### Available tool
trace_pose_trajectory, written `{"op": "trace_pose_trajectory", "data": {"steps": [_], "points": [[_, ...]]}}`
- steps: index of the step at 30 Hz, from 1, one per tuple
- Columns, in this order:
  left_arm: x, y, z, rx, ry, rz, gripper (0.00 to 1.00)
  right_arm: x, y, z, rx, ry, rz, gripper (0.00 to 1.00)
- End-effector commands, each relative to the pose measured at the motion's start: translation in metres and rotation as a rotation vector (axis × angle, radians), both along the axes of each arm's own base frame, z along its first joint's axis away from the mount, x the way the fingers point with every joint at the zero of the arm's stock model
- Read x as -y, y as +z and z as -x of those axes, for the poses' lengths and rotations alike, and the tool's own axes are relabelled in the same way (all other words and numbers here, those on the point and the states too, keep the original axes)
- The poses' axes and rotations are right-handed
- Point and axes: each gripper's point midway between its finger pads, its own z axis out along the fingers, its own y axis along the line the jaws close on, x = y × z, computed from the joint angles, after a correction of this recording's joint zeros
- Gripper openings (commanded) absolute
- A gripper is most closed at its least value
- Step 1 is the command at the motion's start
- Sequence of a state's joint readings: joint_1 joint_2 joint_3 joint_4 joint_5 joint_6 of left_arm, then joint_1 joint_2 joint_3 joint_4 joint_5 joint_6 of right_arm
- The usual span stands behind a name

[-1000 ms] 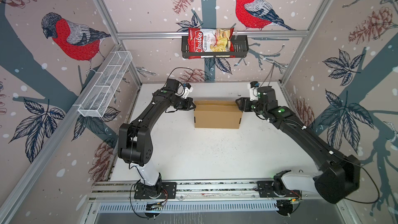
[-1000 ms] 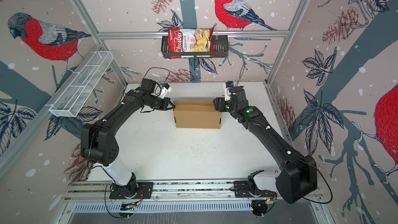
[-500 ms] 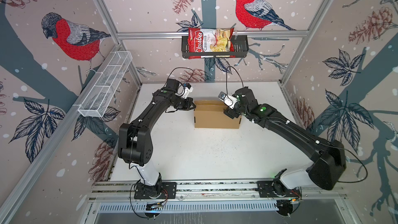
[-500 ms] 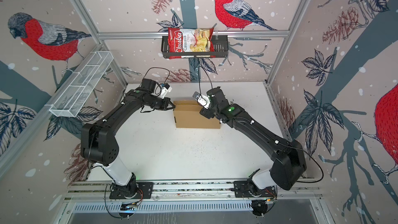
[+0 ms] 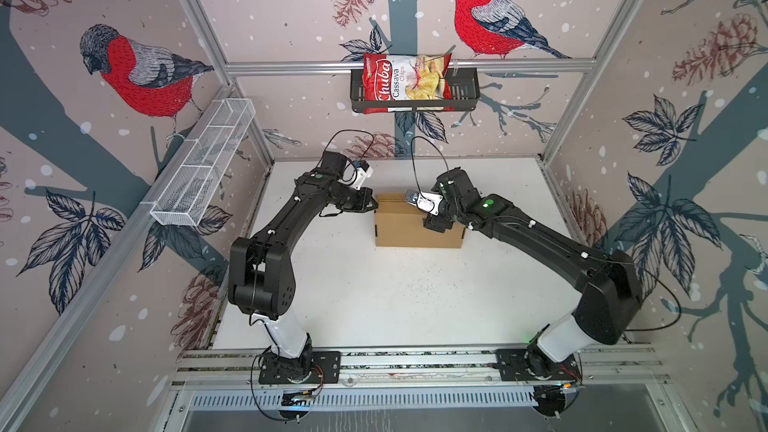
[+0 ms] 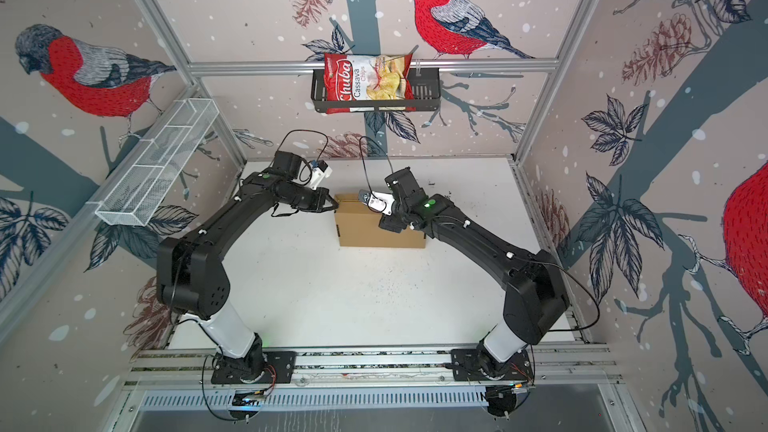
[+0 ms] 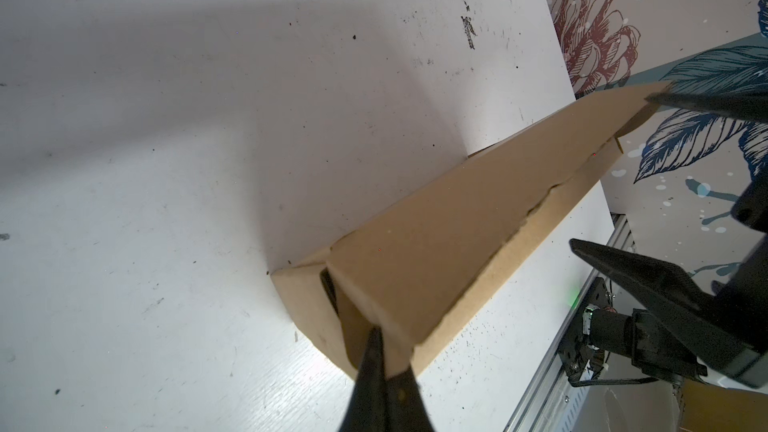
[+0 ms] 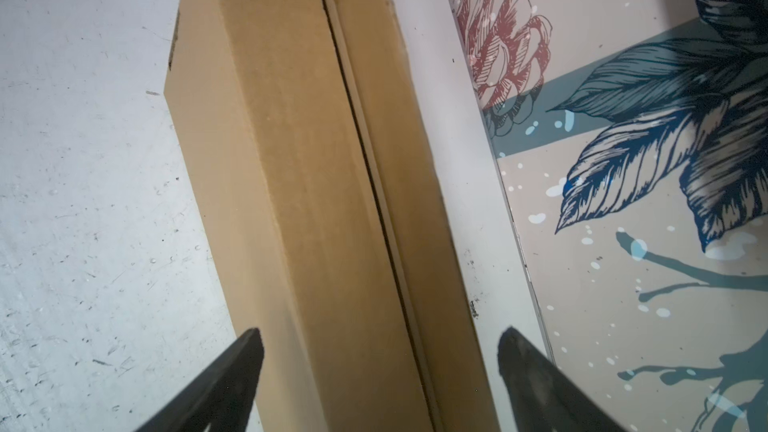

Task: Fold the paper box
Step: 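Move the right gripper over the box and grip its top edge while the left holds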

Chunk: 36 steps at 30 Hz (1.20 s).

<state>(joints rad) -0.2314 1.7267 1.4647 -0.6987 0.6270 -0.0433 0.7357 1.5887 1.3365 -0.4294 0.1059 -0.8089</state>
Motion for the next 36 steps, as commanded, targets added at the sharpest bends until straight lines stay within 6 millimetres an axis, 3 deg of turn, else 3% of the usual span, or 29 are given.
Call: {"op": "trace_pose_trajectory", "data": {"steps": [1,8,13,21,36], "points": [[-0.009,-0.017,0.016,-0.089,0.007,-0.067,0.03,0.001,0.003,-0.002,0.037,0.003,0.026,0.88],[-0.007,-0.013,0.016,-0.083,0.003,-0.057,0.03,-0.001,-0.009,0.000,0.112,0.001,0.080,0.81],[-0.007,-0.010,0.016,-0.079,0.003,-0.053,0.04,-0.001,-0.006,-0.001,0.137,-0.009,0.075,0.73],[-0.002,0.002,0.018,-0.059,-0.008,-0.022,0.12,0.004,-0.018,0.000,0.127,-0.028,0.098,0.59],[-0.005,0.047,0.016,0.055,-0.012,0.035,0.31,0.007,-0.021,0.000,0.107,-0.031,0.098,0.56]]}}
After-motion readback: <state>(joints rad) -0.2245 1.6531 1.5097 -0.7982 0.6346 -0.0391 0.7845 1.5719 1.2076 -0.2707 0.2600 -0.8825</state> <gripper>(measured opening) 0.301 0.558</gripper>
